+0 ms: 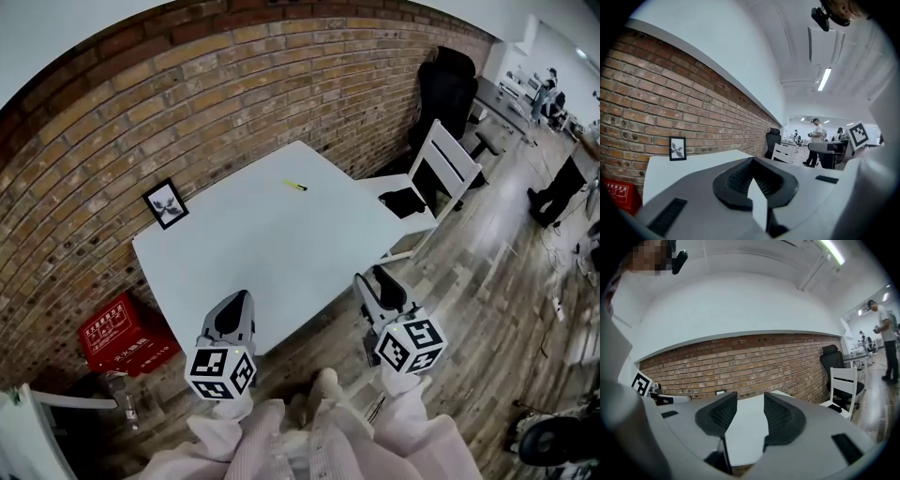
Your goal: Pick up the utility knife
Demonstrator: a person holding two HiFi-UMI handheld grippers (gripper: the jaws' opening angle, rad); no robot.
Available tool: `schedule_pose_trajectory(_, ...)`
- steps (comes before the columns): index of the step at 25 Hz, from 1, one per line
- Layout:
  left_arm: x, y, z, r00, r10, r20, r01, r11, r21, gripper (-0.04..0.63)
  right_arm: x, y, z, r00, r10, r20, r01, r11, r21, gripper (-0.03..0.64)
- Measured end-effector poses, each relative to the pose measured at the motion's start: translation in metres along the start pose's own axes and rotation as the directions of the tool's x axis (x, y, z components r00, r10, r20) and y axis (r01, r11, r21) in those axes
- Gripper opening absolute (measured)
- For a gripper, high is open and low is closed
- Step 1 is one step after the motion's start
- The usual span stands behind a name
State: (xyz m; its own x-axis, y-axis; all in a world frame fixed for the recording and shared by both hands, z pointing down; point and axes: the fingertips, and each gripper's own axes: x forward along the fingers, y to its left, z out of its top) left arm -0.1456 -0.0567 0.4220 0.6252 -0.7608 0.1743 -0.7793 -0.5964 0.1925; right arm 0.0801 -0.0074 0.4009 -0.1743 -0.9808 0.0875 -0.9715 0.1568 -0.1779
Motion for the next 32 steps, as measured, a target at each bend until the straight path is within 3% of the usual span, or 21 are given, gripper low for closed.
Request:
schedule_pose_trajectory(12,0.058,0.025,-0.003,0.999,0.037,-0.031,-0.038,0.999,-0.030,-0.006,0.071,-0.030,-0.004,0.999,0.043,-0.027,-0.042,0.999,0.020,0.164)
schedule_pose_trajectory(32,0.209,0.055,0.013,0.985,0.162,-0.062,-0.167,0.981,-0.097,-0.006,0.232,-0.112,0.002,0.969,0.205,-0.139,-0.203,0.979,0.032,0.164)
